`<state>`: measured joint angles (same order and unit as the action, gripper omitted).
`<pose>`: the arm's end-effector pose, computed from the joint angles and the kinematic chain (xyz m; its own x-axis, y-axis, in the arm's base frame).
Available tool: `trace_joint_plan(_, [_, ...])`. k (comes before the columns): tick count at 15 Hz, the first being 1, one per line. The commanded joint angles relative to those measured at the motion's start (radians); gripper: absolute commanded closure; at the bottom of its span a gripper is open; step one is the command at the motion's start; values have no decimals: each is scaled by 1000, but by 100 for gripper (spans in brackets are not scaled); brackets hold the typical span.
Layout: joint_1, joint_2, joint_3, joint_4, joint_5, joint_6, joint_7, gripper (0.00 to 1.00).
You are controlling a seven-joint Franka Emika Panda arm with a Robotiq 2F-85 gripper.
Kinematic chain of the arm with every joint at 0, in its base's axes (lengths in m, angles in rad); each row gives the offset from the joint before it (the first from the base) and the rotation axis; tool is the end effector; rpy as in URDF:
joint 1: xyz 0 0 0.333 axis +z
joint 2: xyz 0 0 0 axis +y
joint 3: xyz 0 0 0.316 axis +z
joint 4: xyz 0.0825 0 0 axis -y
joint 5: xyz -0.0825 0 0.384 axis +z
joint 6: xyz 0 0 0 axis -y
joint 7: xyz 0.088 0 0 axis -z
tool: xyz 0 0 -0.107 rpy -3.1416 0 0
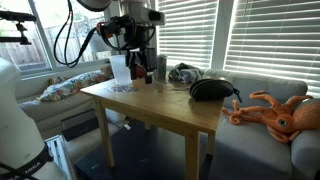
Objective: Pick up the black glasses case and put it in the silver cup
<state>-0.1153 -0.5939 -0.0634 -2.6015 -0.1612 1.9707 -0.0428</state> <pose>0.3514 -0.0740 0.4432 0.9971 -0.0611 -0.0448 -0.0560 -0.9925 0.1085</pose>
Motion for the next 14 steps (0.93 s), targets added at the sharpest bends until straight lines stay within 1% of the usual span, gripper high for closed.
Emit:
trace_joint_plan(1, [5,0,-4,2,-2,-3,3,0])
trace_joint_plan(4, [5,0,-4,2,-2,-3,3,0])
trace_joint_plan(5, [3,11,-13,13,9,15,6,0])
trace_joint_plan(7, [-10,50,-41,50,35,69,25,0])
trace_joint_plan(9, [-6,90,-84,92,80,134,5,0])
trace_joint_plan(11, [-8,145,-113,144,125,189,8,0])
trace_joint_plan(14, [-18,240,-142,237,178,227,23,0])
